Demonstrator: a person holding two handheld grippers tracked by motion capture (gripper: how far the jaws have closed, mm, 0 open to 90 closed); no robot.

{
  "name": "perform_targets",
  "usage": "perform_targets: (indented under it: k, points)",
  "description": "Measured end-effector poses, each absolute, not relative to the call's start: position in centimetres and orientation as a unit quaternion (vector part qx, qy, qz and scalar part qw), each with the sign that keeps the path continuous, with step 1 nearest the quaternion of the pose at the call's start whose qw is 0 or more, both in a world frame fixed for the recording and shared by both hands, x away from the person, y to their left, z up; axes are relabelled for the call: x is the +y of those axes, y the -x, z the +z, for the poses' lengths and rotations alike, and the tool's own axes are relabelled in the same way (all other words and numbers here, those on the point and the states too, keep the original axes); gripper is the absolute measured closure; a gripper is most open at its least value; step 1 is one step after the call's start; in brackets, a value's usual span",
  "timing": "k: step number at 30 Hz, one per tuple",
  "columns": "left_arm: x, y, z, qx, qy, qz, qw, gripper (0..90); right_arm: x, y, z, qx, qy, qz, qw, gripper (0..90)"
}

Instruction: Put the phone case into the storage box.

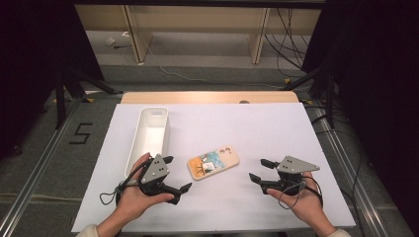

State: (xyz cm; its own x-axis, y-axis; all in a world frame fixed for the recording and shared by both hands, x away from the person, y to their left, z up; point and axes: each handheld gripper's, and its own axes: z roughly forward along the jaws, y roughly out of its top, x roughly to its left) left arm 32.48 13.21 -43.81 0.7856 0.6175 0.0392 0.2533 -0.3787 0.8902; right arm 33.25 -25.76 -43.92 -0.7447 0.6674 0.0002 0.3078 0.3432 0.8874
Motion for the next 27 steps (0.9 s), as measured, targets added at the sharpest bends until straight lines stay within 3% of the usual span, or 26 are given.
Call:
perform_targets:
  k: [9,27]
  points:
    - [11.8,-32.5,-43.8,0.262,-0.823,0.18,0.471,0.0,-27.1,-32.7,-44.0,0.794,-0.31,0.488,0.187,18.0]
    - [6.5,-36.1,-43.9,0.259,-0.847,0.171,0.432,0.0,-27.7,-31.8,-43.9,0.792,-0.311,0.488,0.195,16.6]
